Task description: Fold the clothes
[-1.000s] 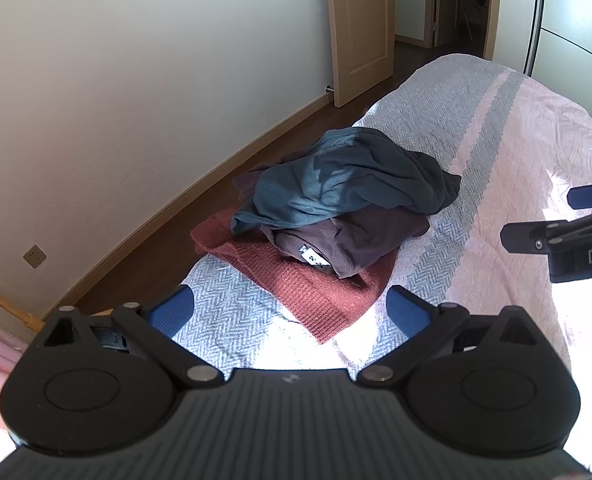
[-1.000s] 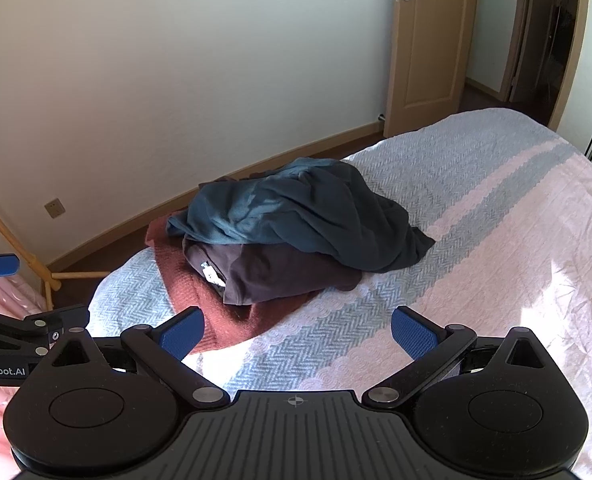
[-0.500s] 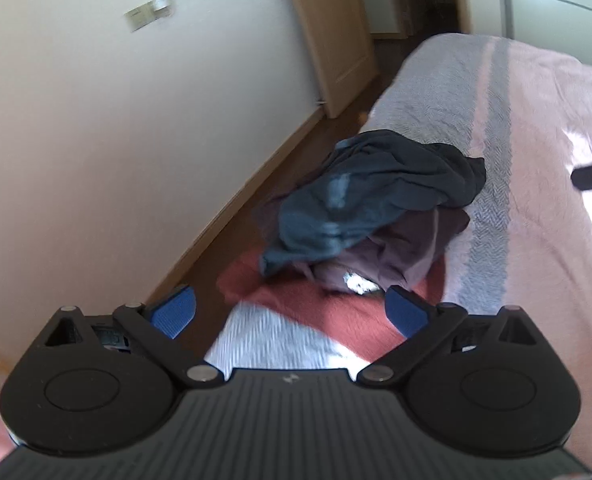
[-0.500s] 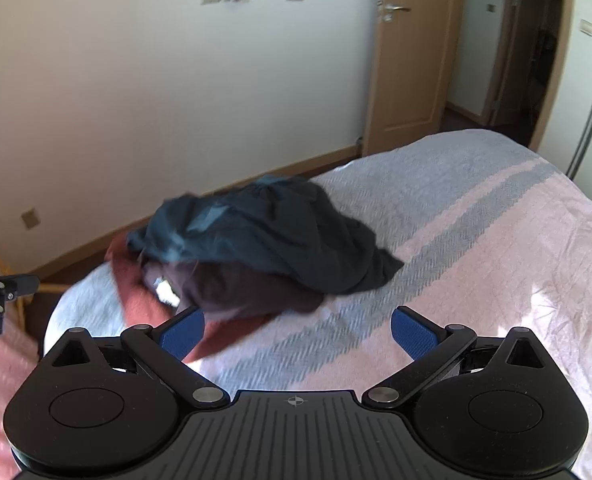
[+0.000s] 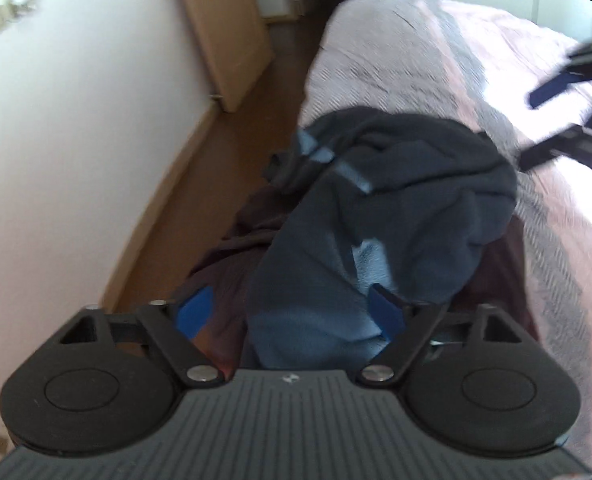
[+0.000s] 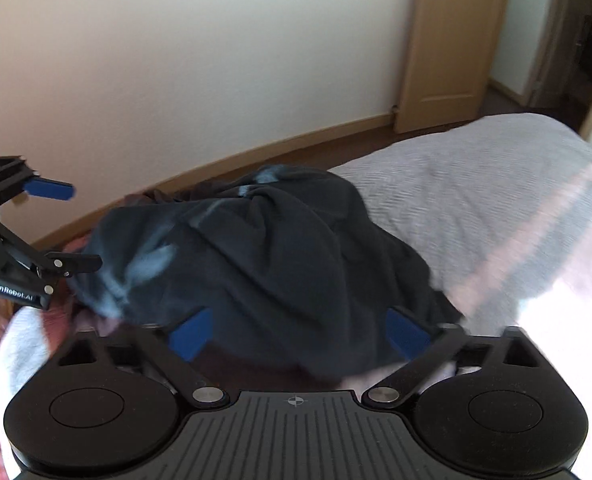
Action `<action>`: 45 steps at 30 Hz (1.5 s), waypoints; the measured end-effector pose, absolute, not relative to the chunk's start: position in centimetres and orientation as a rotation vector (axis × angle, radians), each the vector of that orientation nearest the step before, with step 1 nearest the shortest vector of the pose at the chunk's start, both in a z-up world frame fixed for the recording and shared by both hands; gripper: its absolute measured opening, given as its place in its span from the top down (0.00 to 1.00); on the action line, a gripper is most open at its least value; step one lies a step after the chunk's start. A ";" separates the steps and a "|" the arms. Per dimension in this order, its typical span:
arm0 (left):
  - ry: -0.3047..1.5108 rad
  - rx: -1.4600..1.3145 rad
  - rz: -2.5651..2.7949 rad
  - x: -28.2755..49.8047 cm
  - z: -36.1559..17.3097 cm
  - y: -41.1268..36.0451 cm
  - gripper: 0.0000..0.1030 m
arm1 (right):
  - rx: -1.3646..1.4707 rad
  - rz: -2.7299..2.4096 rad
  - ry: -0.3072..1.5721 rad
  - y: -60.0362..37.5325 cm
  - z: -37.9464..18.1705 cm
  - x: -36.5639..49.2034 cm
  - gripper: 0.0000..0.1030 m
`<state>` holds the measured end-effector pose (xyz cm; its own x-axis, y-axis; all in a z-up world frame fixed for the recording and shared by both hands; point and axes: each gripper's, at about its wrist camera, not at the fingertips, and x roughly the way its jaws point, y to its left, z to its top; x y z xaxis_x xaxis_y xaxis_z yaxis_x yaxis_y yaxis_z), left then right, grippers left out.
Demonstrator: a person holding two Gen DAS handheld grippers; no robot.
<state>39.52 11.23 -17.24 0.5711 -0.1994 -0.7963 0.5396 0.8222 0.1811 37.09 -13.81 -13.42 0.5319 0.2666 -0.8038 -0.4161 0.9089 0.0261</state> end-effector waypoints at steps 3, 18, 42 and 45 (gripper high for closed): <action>0.895 0.398 -0.511 41.2 -19.2 11.8 0.35 | -0.179 0.429 0.977 -12.9 -16.5 41.2 0.25; 0.607 0.452 -0.883 33.7 -10.2 4.4 0.95 | -0.035 0.284 0.847 -21.6 -10.7 35.9 0.96; 0.880 0.803 -1.271 2.6 -16.2 -18.1 0.47 | 0.199 -0.210 1.008 -48.8 -14.0 -10.0 0.13; 0.888 0.835 -1.212 4.1 -16.6 -17.4 0.43 | 0.140 -0.076 1.010 -43.4 -15.4 -6.5 0.13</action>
<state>4.10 -17.43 -16.59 0.1232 -0.4090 -0.9042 0.9853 0.1590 0.0623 -6.47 -43.41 -15.41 0.5305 0.0011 -0.8477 0.1285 0.9883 0.0817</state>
